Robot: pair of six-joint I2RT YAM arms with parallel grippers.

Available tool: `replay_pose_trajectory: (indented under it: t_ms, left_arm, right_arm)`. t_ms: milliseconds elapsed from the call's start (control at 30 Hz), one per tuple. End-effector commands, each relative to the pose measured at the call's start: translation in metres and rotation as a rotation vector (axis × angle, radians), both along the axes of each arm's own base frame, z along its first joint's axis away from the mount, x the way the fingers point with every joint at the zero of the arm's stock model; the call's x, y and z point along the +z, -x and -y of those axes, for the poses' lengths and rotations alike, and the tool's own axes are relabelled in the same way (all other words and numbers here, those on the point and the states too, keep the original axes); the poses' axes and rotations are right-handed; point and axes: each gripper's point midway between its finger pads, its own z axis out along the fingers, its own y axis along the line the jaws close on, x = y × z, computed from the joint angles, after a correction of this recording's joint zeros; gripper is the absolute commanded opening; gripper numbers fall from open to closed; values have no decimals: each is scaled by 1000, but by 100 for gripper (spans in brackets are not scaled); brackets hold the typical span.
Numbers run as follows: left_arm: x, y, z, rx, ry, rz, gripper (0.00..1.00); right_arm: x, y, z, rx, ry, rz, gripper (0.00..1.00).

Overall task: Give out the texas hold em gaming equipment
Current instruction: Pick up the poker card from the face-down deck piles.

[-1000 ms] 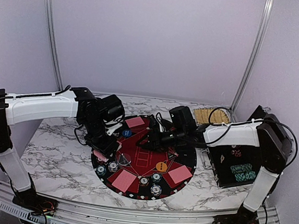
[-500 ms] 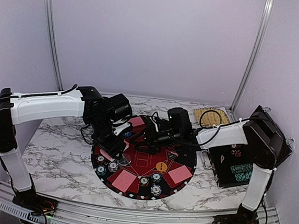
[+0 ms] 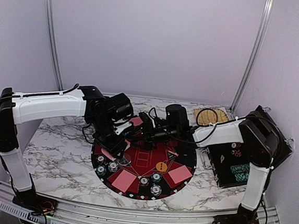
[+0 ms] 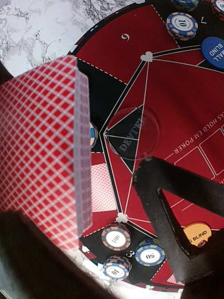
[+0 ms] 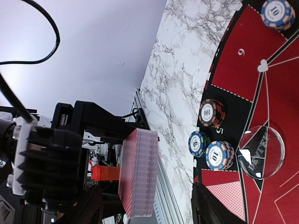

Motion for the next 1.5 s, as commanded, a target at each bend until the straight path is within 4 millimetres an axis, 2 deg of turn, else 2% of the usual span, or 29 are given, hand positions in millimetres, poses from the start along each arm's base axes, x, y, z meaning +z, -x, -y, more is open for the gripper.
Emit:
replay_pose_trajectory:
  t_ms: [0, 367, 533, 667, 767, 1067, 1467]
  left_arm:
    - [9, -2, 7, -20, 22, 9, 38]
    - [9, -1, 7, -25, 21, 8, 38]
    - [11, -1, 6, -21, 22, 13, 38]
    - [12, -1, 5, -19, 24, 15, 38]
    - [12, 0, 5, -19, 25, 13, 38]
    - [11, 1, 3, -16, 22, 11, 38]
    - [9, 3, 2, -12, 18, 2, 38]
  right_arm:
    - [5, 5, -15, 37, -26, 10, 63]
    - [-3, 15, -33, 63, -17, -2, 63]
    - [-13, 13, -33, 53, 14, 7, 62]
    - [-20, 10, -28, 40, 39, 7, 52]
    - [-23, 6, -22, 18, 55, 15, 51]
    - [-19, -4, -11, -20, 68, 41, 46]
    - [-5, -6, -5, -34, 56, 66, 44]
